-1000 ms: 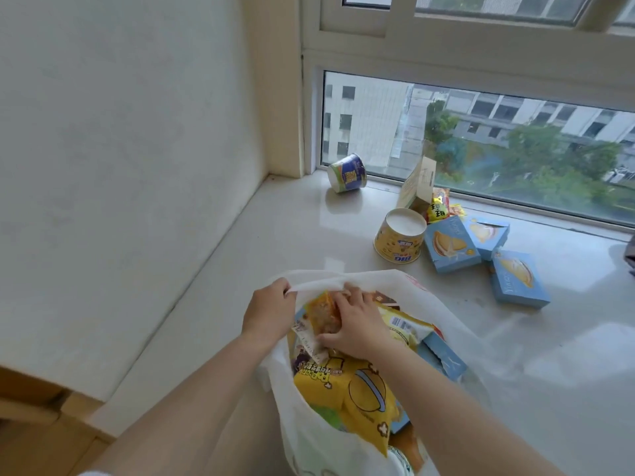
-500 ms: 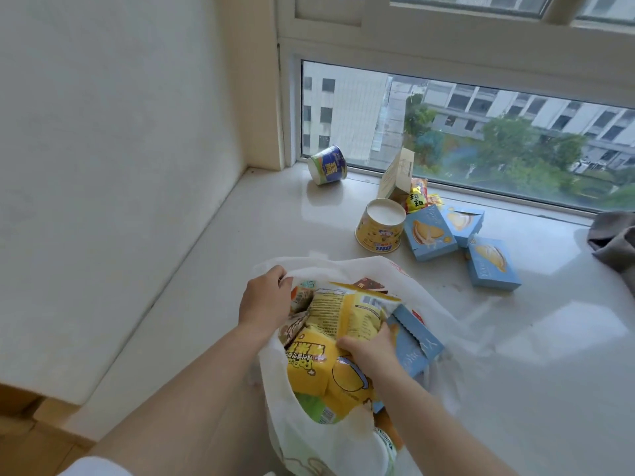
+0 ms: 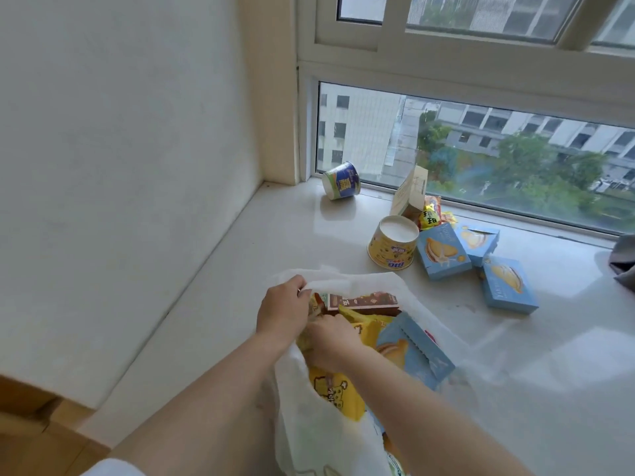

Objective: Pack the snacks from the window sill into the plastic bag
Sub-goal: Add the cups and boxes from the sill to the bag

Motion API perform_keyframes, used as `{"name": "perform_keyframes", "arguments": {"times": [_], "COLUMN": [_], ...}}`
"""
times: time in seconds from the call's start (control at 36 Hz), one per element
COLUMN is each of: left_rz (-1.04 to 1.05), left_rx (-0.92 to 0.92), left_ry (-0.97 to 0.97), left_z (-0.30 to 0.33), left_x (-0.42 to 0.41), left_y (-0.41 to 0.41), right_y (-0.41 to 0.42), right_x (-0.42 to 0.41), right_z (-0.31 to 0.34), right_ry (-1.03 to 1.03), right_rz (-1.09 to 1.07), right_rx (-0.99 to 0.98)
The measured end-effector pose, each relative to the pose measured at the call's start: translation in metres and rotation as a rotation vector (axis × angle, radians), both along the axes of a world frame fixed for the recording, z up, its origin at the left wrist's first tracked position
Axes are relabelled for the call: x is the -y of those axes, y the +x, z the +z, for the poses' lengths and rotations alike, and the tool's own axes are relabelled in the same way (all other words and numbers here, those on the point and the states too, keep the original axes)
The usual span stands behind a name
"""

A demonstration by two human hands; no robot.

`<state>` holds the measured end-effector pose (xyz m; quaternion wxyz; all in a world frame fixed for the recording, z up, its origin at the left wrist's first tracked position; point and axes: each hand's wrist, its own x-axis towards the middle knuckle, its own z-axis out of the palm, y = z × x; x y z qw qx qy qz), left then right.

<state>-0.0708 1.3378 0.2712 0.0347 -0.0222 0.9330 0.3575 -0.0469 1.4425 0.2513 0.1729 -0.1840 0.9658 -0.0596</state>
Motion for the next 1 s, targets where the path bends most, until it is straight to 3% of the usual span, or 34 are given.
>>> {"name": "perform_keyframes", "arguments": {"times": [0.17,0.25,0.33,0.44,0.53,0.61,0.72,0.86,1.0], "left_rz": [0.069,0.085,0.078,0.055,0.059,0.049,-0.028,-0.141,-0.402], "left_rx": [0.006,0.027,0.033,0.048,0.05,0.013,-0.067,-0.181,-0.246], "left_ry": [-0.072,-0.081,-0.091,-0.113,-0.115,-0.16,-0.262,-0.314,-0.419], "left_z": [-0.009,-0.016,-0.022,-0.03,-0.036,-0.036,-0.034,-0.024,-0.017], "left_x": [0.019,0.025,0.023,0.016,0.012,0.007,-0.006,-0.033,-0.075], "left_y": [-0.004,-0.005,-0.007,-0.006,-0.006,-0.009,-0.014,-0.029,-0.054], "right_y": [0.006,0.016,0.023,0.026,0.022,0.015,0.006,-0.012,-0.037], "right_x": [-0.012,-0.026,-0.033,-0.021,-0.023,-0.041,-0.065,-0.094,-0.127], "right_z": [-0.025,-0.029,-0.031,-0.037,-0.033,-0.027,-0.026,-0.023,-0.022], "right_ry": [-0.058,-0.123,-0.191,-0.25,-0.305,-0.405,-0.339,-0.372,-0.303], "right_rz": [-0.068,-0.327,-0.602,-0.388,-0.346,-0.463,-0.574,-0.631,-0.659], "right_rx": [-0.2,-0.4,-0.148,0.039,0.122,0.046,-0.16,-0.222,-0.201]}}
